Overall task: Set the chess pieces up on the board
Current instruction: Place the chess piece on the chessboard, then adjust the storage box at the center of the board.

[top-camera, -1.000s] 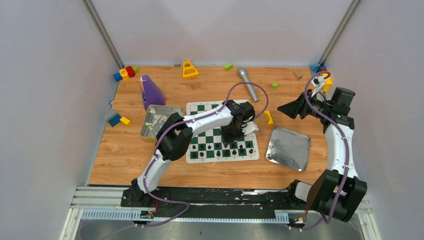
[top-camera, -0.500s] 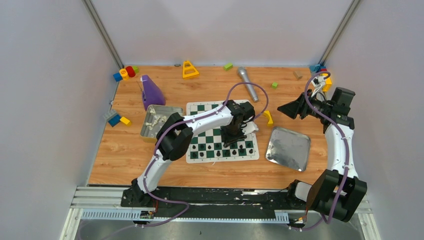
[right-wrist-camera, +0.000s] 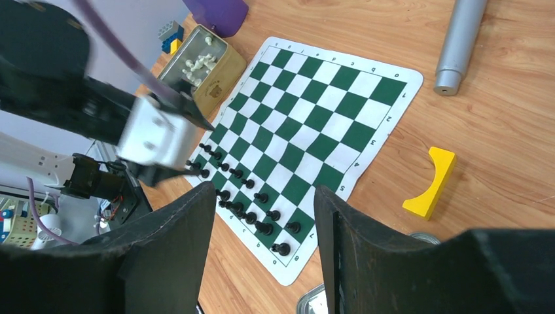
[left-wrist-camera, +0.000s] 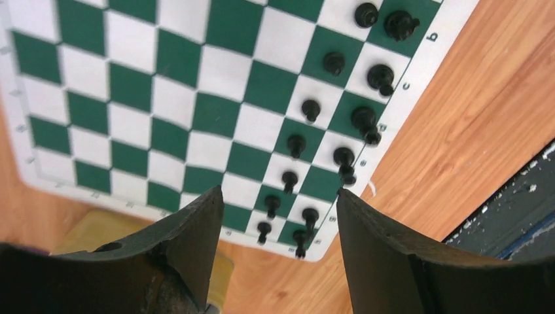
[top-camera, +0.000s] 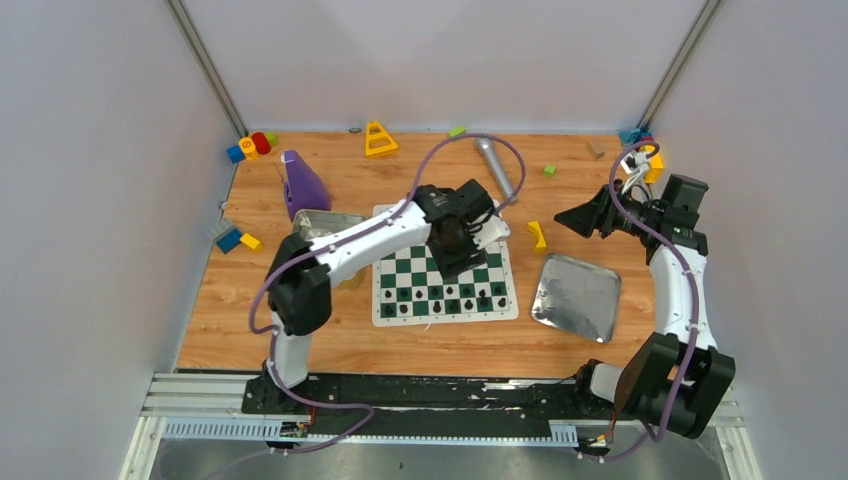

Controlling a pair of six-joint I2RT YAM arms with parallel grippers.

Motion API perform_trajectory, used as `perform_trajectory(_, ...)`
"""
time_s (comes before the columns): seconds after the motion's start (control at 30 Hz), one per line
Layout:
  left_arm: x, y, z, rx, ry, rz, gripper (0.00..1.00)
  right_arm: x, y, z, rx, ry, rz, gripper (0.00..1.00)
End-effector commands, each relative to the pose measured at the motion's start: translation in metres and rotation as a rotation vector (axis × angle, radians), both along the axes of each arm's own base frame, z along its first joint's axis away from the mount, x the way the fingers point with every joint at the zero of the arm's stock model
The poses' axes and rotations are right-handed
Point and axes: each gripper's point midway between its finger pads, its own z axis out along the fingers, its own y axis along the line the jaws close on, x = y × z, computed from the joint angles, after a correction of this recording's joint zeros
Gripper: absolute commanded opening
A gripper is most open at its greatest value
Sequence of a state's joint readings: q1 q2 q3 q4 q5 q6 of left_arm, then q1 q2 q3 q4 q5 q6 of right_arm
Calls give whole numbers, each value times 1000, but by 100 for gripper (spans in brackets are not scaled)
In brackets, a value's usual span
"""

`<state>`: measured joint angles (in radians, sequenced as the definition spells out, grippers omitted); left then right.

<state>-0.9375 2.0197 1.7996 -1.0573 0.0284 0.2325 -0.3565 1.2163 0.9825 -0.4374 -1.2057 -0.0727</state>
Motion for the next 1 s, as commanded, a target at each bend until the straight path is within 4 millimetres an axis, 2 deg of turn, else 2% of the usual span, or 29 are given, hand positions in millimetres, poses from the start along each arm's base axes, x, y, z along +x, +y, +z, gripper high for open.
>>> perform_trajectory(0.0,28,37,67,-137,-151,88,73,4,4,14,-18,-49,30,57)
perform_trajectory(0.03,30,47,69,-133,-151,106,75,4,5,14,-21,-48,34,57)
perform_trajectory(0.1,38,92,72,-112,-140,176,77,5,8,12,-27,-46,40,57)
perform_trajectory(0.23,34,158,58,-60,-71,304,81,6,12,3,-32,-31,52,57)
perform_trajectory(0.3,31,181,49,-56,-29,371,83,7,11,0,-41,-29,48,57)
perform_trajectory(0.37,31,193,41,-57,-3,414,84,8,11,-2,-42,-25,47,57)
perform_trajectory(0.53,47,192,27,-45,11,439,86,8,12,-7,-34,-8,54,57)
perform_trajectory(0.77,88,203,-15,46,40,510,82,5,13,-11,-36,-6,56,57)
perform_trajectory(0.9,103,204,-30,44,44,520,74,5,13,-12,-32,-2,59,57)
perform_trajectory(0.97,104,202,-34,37,52,501,62,4,13,-12,-31,0,61,57)
